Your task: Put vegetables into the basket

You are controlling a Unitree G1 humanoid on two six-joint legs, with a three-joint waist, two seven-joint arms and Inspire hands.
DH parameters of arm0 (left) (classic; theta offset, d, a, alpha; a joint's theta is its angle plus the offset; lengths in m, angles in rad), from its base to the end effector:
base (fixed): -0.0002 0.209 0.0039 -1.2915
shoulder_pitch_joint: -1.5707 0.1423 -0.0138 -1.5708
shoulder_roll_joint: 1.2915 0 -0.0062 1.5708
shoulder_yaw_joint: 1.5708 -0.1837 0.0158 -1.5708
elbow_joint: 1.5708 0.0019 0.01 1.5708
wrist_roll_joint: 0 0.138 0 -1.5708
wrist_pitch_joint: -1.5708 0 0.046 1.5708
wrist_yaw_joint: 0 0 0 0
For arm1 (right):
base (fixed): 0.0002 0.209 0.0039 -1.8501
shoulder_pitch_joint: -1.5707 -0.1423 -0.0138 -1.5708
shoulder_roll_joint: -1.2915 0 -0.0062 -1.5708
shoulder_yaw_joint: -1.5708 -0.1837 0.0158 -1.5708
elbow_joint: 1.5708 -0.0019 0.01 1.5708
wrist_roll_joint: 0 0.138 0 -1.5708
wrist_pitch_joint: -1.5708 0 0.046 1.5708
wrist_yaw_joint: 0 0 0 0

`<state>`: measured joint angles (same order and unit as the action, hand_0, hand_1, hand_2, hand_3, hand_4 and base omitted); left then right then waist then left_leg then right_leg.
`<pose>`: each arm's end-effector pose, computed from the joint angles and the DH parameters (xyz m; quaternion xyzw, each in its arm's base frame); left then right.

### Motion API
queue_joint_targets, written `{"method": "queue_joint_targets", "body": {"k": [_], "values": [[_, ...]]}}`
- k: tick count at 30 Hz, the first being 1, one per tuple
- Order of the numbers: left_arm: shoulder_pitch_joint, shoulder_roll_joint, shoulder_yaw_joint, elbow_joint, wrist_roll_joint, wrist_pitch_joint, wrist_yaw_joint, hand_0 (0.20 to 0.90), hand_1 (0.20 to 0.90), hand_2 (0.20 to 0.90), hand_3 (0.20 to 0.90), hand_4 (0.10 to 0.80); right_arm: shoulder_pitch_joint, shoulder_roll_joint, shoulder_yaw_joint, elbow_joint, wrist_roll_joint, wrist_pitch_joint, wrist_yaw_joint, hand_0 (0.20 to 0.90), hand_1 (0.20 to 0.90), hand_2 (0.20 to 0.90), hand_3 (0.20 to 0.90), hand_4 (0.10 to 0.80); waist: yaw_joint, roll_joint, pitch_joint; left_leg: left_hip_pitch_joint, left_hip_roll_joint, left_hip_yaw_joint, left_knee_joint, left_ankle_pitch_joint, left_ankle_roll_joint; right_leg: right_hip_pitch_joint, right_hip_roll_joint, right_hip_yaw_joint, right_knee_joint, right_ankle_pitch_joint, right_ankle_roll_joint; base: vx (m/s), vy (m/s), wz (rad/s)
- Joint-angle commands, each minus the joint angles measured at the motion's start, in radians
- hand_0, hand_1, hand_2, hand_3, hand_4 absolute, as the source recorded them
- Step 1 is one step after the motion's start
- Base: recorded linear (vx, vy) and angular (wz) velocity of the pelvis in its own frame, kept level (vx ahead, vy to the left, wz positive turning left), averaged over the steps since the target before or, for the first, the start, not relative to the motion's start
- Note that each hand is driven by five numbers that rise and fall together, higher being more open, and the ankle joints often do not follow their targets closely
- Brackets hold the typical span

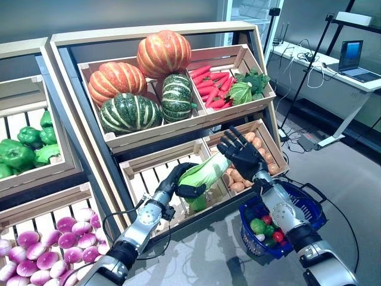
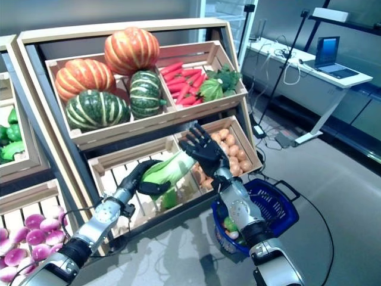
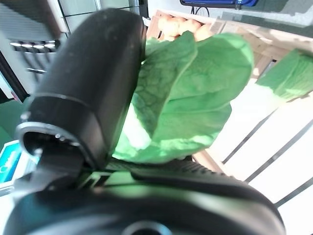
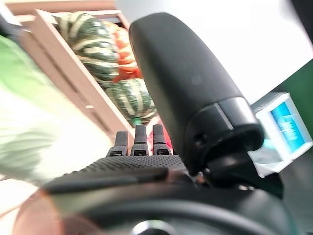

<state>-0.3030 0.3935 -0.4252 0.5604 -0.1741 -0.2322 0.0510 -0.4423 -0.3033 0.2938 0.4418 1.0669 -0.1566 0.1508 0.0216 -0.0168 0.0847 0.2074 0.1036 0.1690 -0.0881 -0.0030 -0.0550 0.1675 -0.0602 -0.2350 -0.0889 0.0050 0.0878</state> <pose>0.2433 0.1752 0.0107 0.1742 0.0550 -0.1292 0.9746 0.2817 -0.1566 0.0654 0.3182 -0.0174 0.1449 0.9367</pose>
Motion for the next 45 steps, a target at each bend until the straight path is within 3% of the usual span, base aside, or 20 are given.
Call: {"method": "queue_joint_targets", "body": {"k": [1, 7, 17, 23, 29, 45], "values": [[-0.103, -0.021, 0.043, -0.013, -0.064, -0.106, 0.04, 0.3, 0.3, 0.3, 0.3, 0.4, -0.107, -0.002, -0.109, -0.093, -0.048, -0.197, -0.008, 0.9, 0.9, 0.9, 0.9, 0.8, -0.004, -0.002, -0.081, -0.02, -0.052, -0.004, 0.001, -0.087, 0.072, 0.022, -0.011, 0.024, 0.002, -0.06, -0.043, 0.0, 0.0, 0.0], [-0.08, 0.003, 0.103, -0.019, -0.065, -0.119, 0.036, 0.3, 0.3, 0.3, 0.3, 0.4, -0.022, -0.05, -0.206, -0.175, -0.037, -0.202, -0.011, 0.9, 0.9, 0.9, 0.9, 0.8, -0.027, -0.002, -0.08, -0.016, -0.051, 0.005, 0.001, -0.092, 0.074, 0.019, -0.008, 0.046, 0.002, -0.059, -0.04, 0.0, 0.0, 0.0], [-0.091, 0.008, 0.124, -0.04, -0.059, -0.148, 0.04, 0.3, 0.3, 0.3, 0.3, 0.4, 0.06, -0.093, -0.283, -0.121, -0.015, -0.163, -0.009, 0.9, 0.9, 0.9, 0.9, 0.8, -0.052, -0.01, -0.071, -0.02, -0.046, 0.026, 0.001, -0.091, 0.071, 0.01, -0.006, 0.064, 0.002, -0.05, -0.036, -0.02, -0.005, -0.04], [-0.109, 0.013, 0.117, -0.079, -0.068, -0.158, 0.052, 0.3, 0.3, 0.3, 0.3, 0.4, 0.094, -0.083, -0.263, -0.026, 0.019, -0.153, 0.007, 0.9, 0.9, 0.9, 0.9, 0.8, -0.056, -0.01, -0.062, -0.02, -0.045, 0.036, 0.001, -0.089, 0.071, 0.005, -0.008, 0.069, 0.002, -0.046, -0.035, -0.015, -0.001, -0.12], [-0.11, 0.003, 0.108, -0.136, -0.075, -0.17, 0.037, 0.3, 0.3, 0.3, 0.3, 0.4, 0.12, -0.025, -0.232, 0.042, 0.144, -0.089, 0.079, 0.9, 0.9, 0.9, 0.9, 0.8, -0.048, -0.004, -0.056, -0.019, -0.045, 0.033, 0.001, -0.091, 0.07, 0.008, -0.011, 0.065, 0.002, -0.048, -0.036, -0.004, -0.001, -0.01], [-0.123, -0.004, 0.064, -0.195, -0.091, -0.177, -0.03, 0.3, 0.3, 0.3, 0.3, 0.4, 0.067, 0.056, -0.096, 0.052, 0.308, 0.166, 0.177, 0.9, 0.9, 0.9, 0.9, 0.8, -0.021, -0.008, -0.059, -0.018, -0.047, 0.012, 0.001, -0.092, 0.064, 0.017, -0.019, 0.034, 0.002, -0.056, -0.036, 0.001, 0.001, 0.01]]}}
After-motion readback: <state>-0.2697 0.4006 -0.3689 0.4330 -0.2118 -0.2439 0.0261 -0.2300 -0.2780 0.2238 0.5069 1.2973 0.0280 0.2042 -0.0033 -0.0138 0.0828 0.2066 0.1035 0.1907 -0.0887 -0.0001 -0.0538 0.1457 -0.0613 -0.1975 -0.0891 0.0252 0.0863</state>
